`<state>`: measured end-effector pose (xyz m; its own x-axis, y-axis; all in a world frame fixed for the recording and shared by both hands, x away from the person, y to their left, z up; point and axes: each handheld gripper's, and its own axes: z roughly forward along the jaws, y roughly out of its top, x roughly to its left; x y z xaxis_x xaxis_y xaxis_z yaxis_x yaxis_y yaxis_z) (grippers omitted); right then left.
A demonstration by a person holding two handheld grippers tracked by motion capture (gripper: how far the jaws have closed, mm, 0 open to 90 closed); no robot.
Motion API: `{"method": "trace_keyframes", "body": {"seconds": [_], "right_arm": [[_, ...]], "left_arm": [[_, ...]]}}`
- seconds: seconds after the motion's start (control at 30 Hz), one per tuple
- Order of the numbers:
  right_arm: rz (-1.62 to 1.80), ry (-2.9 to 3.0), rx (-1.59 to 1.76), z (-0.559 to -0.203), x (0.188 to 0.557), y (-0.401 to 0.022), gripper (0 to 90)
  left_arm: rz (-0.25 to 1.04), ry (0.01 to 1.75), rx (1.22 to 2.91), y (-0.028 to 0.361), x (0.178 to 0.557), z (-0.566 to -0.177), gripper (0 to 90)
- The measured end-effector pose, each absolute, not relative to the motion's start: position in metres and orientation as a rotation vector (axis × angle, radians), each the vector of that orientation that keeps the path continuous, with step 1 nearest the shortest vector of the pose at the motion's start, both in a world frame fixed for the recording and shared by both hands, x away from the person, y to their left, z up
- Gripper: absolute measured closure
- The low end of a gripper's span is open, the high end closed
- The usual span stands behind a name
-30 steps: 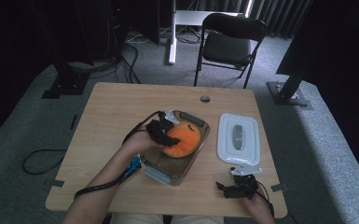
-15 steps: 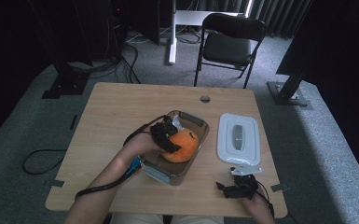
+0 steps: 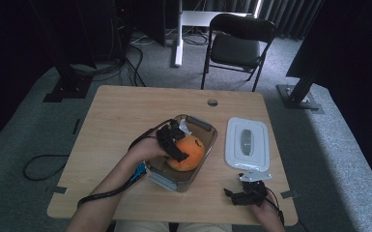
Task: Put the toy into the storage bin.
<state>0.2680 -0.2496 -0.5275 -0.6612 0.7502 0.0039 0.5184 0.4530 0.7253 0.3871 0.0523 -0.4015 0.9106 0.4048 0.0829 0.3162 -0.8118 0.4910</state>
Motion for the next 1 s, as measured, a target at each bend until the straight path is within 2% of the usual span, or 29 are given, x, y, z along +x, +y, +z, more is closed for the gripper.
{"method": "trace_keyframes", "body": {"seconds": [0.07, 0.13, 0.2, 1.0], "right_arm": [[1.029, 2.39, 1.082, -0.528, 0.268, -0.25, 13.2], [1.029, 2.39, 1.081, -0.528, 0.268, -0.25, 13.2], [1.029, 2.39, 1.082, -0.528, 0.268, -0.25, 13.2], [1.029, 2.39, 1.08, -0.528, 0.268, -0.25, 13.2]], "left_arm": [[0.256, 0.52, 2.586, 0.053, 0.387, -0.399, 10.3], [0.234, 0.509, 2.577, 0.055, 0.386, -0.398, 9.4], [0.235, 0.526, 2.567, 0.057, 0.385, -0.397, 1.7], [0.218, 0.554, 2.463, 0.09, 0.368, -0.384, 1.9]]}}
